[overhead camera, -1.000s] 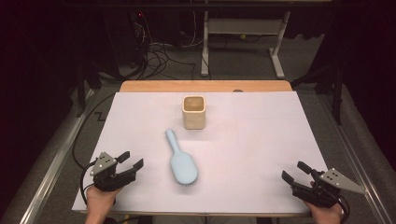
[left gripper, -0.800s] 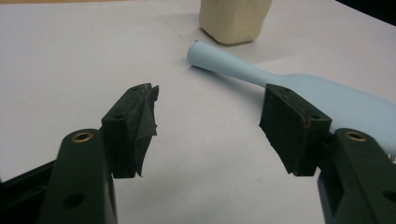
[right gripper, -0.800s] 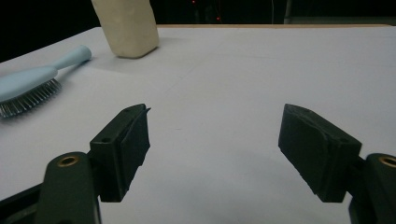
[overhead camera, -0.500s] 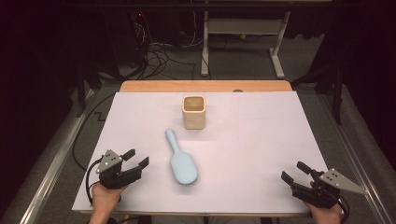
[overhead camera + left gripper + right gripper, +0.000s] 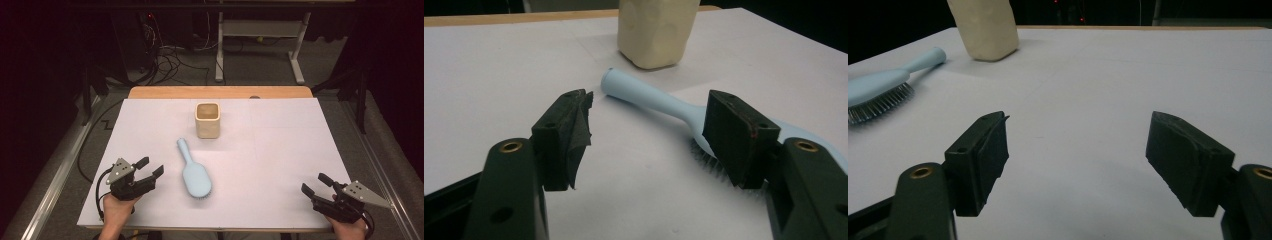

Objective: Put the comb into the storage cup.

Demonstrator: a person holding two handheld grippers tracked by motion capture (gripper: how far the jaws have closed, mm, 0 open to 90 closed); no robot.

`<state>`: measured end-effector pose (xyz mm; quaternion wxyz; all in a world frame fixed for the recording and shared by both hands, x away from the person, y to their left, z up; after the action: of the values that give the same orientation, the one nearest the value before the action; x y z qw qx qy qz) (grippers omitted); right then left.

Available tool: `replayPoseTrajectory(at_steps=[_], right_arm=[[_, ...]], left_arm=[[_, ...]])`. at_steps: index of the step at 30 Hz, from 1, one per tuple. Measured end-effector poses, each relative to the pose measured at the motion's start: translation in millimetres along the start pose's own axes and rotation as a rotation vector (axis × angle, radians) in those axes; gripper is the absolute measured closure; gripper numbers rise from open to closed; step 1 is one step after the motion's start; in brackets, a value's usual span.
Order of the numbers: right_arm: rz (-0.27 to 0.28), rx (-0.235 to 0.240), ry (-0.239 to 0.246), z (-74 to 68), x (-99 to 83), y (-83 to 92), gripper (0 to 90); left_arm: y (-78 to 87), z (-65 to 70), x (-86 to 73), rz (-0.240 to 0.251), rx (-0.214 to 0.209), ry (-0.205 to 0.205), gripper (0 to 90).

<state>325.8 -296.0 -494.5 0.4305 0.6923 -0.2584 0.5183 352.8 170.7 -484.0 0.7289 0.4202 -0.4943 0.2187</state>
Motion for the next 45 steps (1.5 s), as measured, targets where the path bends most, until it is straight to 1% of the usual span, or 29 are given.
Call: replayPoseTrajectory(at_steps=[1,4,13,19,20,22,25,31,35,37,38,39,41,45], right_arm=[[0.000,0.000,-0.001,0.1,0.0,0.1,25.7],[-0.001,0.002,0.000,-0.1,-0.2,-0.3,25.7],[-0.001,0.002,-0.001,-0.1,-0.2,-0.2,25.7],[-0.002,0.002,0.003,-0.2,-0.2,0.0,25.7],[-0.001,0.002,0.005,-0.3,-0.2,0.1,25.7],[0.000,0.004,0.006,-0.4,-0.1,0.0,25.6],[0.001,0.006,0.004,-0.7,0.1,0.0,25.7],[0.007,0.013,0.004,-1.4,0.6,0.2,25.7],[0.005,0.011,0.003,-1.1,0.5,0.3,25.7],[0.004,0.012,0.003,-1.4,0.4,0.1,25.7],[0.002,0.011,0.003,-1.4,0.2,-0.1,25.7],[0.002,0.011,0.003,-1.4,0.2,-0.1,25.7],[0.002,0.012,0.005,-1.6,0.1,-0.2,25.7],[-0.003,0.014,0.008,-2.1,-0.3,-0.2,25.7]], left_arm=[[-1.2,1.8,1.4,0.000,-0.002,-0.008,35.9],[-4.5,3.7,2.6,-0.007,-0.008,-0.011,36.8],[-13.3,9.0,7.9,-0.004,-0.032,-0.006,37.0],[-16.5,11.2,11.7,0.001,-0.031,-0.008,36.4],[-18.2,12.6,12.1,-0.004,-0.034,-0.016,36.4],[-19.7,13.5,12.4,-0.003,-0.036,-0.017,36.4],[-24.0,16.1,13.2,-0.019,-0.045,-0.021,36.9],[-30.2,19.7,17.9,-0.016,-0.051,-0.027,37.2],[-34.5,22.2,18.5,-0.023,-0.059,-0.032,37.3],[-37.5,23.5,18.6,-0.027,-0.062,-0.039,37.3],[-40.1,24.9,18.3,-0.037,-0.067,-0.049,37.1],[-40.1,24.9,18.3,-0.037,-0.067,-0.049,36.9],[-42.3,26.1,18.7,-0.041,-0.065,-0.063,36.8],[-46.1,29.2,22.8,-0.035,-0.074,-0.061,36.8]])
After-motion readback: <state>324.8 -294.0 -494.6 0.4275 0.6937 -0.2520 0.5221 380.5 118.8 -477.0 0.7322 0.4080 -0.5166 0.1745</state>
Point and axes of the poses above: each handheld gripper's, and its own axes: y roughly backward along the jaws, x roughly out of its top, z roughly to its right, the point moved 10 cm from there along -y, roughly forward along the jaws, and after that the axes turned 1 degree about y, right-handed, at the moved point
